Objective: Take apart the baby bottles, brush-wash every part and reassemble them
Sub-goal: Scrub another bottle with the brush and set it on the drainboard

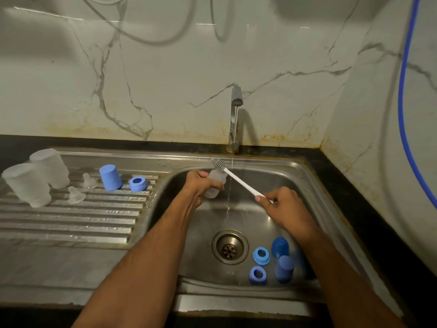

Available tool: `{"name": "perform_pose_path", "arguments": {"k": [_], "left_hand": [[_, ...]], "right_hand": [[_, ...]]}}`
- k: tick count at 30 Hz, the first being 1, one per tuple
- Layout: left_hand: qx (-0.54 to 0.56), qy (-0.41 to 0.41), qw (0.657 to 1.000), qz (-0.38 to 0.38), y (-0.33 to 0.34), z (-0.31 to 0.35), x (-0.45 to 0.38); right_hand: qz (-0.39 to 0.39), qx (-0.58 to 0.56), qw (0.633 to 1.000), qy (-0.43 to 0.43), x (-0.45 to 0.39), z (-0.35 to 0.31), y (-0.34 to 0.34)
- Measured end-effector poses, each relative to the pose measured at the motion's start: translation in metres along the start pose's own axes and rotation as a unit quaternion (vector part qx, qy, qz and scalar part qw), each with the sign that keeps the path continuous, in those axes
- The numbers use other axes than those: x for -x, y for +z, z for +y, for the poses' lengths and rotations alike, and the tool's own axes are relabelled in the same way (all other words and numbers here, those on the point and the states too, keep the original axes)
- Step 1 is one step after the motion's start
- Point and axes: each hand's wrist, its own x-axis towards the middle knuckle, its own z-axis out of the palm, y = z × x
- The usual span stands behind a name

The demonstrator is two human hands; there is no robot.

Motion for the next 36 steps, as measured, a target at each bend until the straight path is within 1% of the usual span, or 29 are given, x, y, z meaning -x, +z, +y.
{"name": "perform_pose_path", "arguments": {"k": [2, 4, 6, 11, 13, 15, 17, 19, 20, 23, 26, 29, 30, 33, 36], "left_hand": [[-0.02, 0.003, 1.0, 0.018, -0.004, -0.001, -0.004], [-0.063, 0.009, 0.997, 0.036, -0.006, -0.002, -0.007], [-0.105, 0.015, 0.994, 0.031, -0.004, -0.002, -0.007], [-0.178, 0.003, 0.982, -0.064, 0.011, -0.005, 0.009], [-0.23, 0.038, 0.971, -0.055, 0.013, -0.007, 0.01], [-0.3, 0.089, 0.949, -0.032, 0.015, -0.005, 0.01], [-0.332, 0.118, 0.936, -0.014, 0.019, -0.003, 0.012], [-0.316, 0.111, 0.942, -0.008, 0.019, -0.002, 0.009], [-0.294, 0.092, 0.951, -0.016, 0.018, 0.0, 0.008], [-0.245, 0.033, 0.967, -0.062, 0.01, 0.002, 0.002], [-0.171, -0.022, 0.979, -0.111, 0.005, 0.007, 0.009], [-0.118, -0.041, 0.984, -0.125, 0.0, 0.006, 0.013], [-0.115, -0.035, 0.986, -0.111, 0.0, 0.006, 0.014], [-0.188, -0.004, 0.982, -0.026, 0.0, 0.006, 0.011], [-0.205, 0.007, 0.978, 0.032, -0.006, 0.008, 0.009]], "right_hand": [[-0.014, -0.012, 1.0, -0.002, -0.002, 0.003, -0.001], [-0.026, -0.008, 1.0, 0.001, -0.004, 0.009, -0.004], [-0.023, 0.003, 1.0, 0.011, -0.004, 0.016, -0.008], [-0.023, 0.015, 0.999, 0.017, 0.002, 0.013, 0.0], [-0.016, 0.021, 1.0, 0.013, 0.001, 0.006, 0.004], [-0.012, 0.027, 1.0, 0.003, 0.0, -0.003, 0.006], [-0.005, 0.024, 1.0, 0.001, 0.001, -0.006, 0.007], [0.003, 0.014, 1.0, 0.003, 0.0, -0.002, 0.004], [0.001, 0.011, 1.0, 0.003, 0.0, 0.0, 0.0], [-0.018, 0.017, 1.0, 0.005, -0.002, 0.006, -0.007], [-0.02, 0.027, 0.999, 0.002, 0.001, 0.007, -0.007], [-0.018, 0.02, 1.0, 0.002, 0.004, 0.009, -0.002], [-0.018, 0.019, 1.0, 0.006, 0.005, 0.01, -0.001], [-0.02, 0.024, 0.999, 0.013, 0.003, 0.016, -0.006], [-0.04, 0.016, 0.999, 0.015, 0.004, 0.017, -0.009]]}}
